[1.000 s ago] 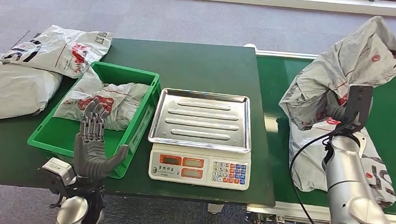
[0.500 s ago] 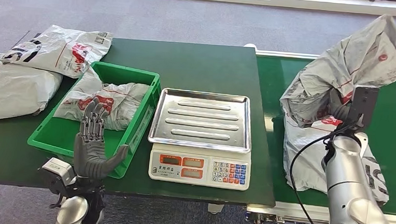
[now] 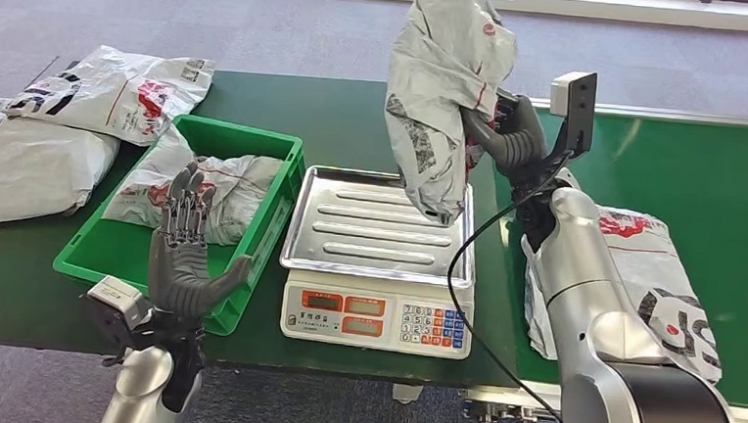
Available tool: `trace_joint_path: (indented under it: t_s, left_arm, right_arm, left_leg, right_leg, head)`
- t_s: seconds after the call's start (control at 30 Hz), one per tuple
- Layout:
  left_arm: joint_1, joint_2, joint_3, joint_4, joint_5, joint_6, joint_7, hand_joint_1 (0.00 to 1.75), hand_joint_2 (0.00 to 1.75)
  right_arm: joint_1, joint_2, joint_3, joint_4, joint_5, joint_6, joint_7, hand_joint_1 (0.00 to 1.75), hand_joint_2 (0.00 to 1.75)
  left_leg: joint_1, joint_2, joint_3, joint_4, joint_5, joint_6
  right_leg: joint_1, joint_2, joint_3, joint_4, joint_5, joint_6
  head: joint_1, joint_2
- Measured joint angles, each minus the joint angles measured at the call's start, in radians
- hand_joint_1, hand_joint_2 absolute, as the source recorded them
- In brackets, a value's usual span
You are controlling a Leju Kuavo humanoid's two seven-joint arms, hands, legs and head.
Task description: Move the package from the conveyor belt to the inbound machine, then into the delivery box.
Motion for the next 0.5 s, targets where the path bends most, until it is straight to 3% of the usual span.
trace_joint_path:
  t_s: [0.23,0.4,0.5]
  left_arm:
    - [-0.027,-0.008,0.000,0.024,0.000,-0.016,0.014,0.00,1.75]
    - [-0.026,-0.013,0.000,0.023,-0.003,-0.018,0.032,0.00,1.75]
    - [-0.022,-0.014,0.001,0.017,-0.004,-0.018,0.038,0.00,1.75]
  right_arm:
    - [-0.034,0.048,0.066,0.042,0.008,0.071,0.079,1.75,1.75]
    - [-0.057,0.070,0.090,0.099,0.018,0.007,0.279,1.75,1.75]
    - [-0.058,0.074,0.093,0.131,0.028,-0.025,0.333,1.75,1.75]
  left_leg:
    - [0.000,0.001,-0.001,0.000,0.000,0.000]
    - [0.000,0.001,-0.001,0.000,0.000,0.000]
    - [0.000,0.001,-0.001,0.000,0.000,0.000]
  right_leg:
    - [-0.002,0.002,-0.001,0.000,0.001,0.001]
    - [-0.002,0.001,-0.001,0.000,0.001,0.001]
    - [-0.001,0.001,-0.001,0.000,0.001,0.001]
  head:
    - [0.000,0.000]
    - [0.000,0.000]
    - [0.000,0.000]
